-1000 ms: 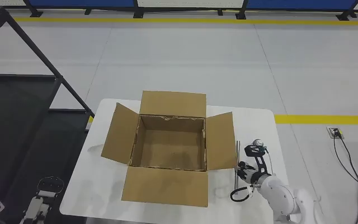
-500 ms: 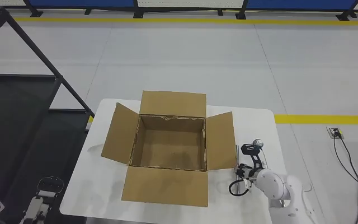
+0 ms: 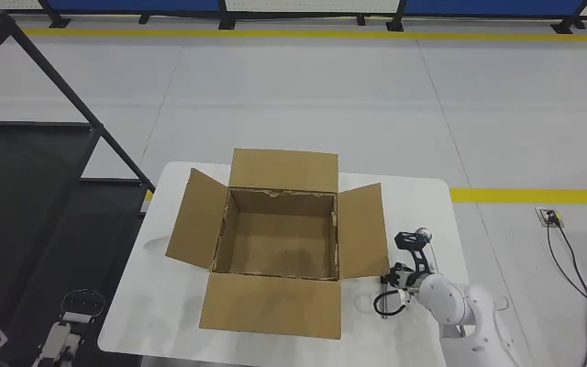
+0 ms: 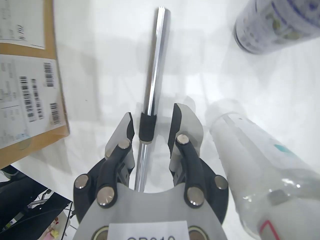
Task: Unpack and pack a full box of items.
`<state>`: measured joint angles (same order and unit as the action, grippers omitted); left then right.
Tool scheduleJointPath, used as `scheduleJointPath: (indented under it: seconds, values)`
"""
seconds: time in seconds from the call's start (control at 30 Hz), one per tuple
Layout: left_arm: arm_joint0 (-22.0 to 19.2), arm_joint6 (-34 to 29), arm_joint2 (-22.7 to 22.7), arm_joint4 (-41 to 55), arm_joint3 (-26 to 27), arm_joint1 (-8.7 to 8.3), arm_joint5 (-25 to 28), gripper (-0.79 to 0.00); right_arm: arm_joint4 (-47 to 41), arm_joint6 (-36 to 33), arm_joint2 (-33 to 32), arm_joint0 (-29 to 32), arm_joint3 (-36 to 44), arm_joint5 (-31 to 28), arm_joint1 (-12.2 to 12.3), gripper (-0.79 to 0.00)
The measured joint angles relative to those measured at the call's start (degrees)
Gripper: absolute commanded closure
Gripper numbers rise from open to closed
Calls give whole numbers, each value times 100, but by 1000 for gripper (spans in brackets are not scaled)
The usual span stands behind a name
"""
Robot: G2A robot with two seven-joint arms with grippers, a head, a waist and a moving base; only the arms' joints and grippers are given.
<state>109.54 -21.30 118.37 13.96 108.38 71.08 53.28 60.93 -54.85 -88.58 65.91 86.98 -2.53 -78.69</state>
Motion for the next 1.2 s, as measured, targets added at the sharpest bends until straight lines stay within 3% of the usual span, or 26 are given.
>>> scheduleJointPath:
  seconds: [0.2, 0.4, 0.57, 0.77, 1.07, 1.2]
  values:
    - [0, 0, 0, 0, 0, 0, 0, -785, -71, 198, 61, 249, 610, -58, 29, -296]
    - [0, 0, 0, 0, 0, 0, 0, -785, -561, 716, 78, 389, 915, -528, 50, -200]
    - [0, 0, 0, 0, 0, 0, 0, -785, -921, 1033, 200, 169, 462, -1100, 71, -166]
    - [0, 0, 0, 0, 0, 0, 0, -785, -1316, 1570, 372, -87, -134, -1990, 94, 0]
    - [0, 0, 0, 0, 0, 0, 0, -785, -1612, 1936, 628, -462, -940, -2708, 127, 0]
    - [0, 0, 0, 0, 0, 0, 0, -785, -1603, 2037, 731, -547, -1087, -2759, 140, 0]
